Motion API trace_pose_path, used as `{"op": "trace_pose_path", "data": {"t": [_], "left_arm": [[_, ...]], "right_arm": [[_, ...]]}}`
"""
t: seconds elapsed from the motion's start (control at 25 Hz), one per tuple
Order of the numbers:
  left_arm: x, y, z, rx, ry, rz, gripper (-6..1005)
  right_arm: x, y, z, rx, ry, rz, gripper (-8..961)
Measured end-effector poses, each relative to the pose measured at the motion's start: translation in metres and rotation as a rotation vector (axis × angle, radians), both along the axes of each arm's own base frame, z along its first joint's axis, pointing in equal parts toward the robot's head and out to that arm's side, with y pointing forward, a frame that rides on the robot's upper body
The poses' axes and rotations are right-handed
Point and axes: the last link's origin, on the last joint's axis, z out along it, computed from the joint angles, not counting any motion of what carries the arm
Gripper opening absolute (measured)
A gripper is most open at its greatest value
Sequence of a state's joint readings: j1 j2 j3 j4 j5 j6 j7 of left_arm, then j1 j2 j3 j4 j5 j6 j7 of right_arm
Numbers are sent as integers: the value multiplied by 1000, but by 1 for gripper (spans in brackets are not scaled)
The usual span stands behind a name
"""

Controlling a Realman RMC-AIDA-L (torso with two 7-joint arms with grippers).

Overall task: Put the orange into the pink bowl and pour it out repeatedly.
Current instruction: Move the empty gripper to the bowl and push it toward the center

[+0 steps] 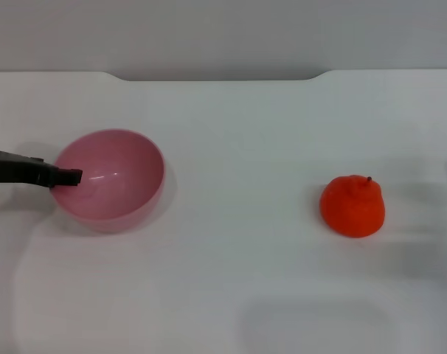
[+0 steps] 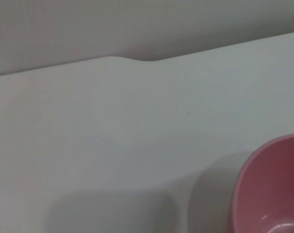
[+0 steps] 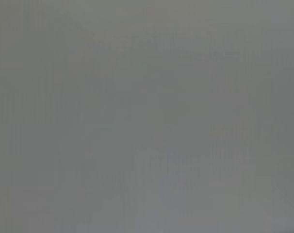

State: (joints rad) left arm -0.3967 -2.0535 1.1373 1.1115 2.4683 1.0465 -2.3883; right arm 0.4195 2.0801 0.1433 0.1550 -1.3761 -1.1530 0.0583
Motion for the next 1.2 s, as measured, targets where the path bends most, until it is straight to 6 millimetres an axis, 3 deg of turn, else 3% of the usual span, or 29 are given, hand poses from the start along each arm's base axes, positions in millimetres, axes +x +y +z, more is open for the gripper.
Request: {"op": "trace_pose_path", "data": {"t": [0.68, 1.2], "left_arm": [[4, -4, -8, -53, 13, -23, 719], [6, -2, -3, -7, 11, -35, 299]], "right_arm": [[2, -3, -2, -6, 5, -12, 603], [5, -7, -2, -2, 8, -19, 603]]}}
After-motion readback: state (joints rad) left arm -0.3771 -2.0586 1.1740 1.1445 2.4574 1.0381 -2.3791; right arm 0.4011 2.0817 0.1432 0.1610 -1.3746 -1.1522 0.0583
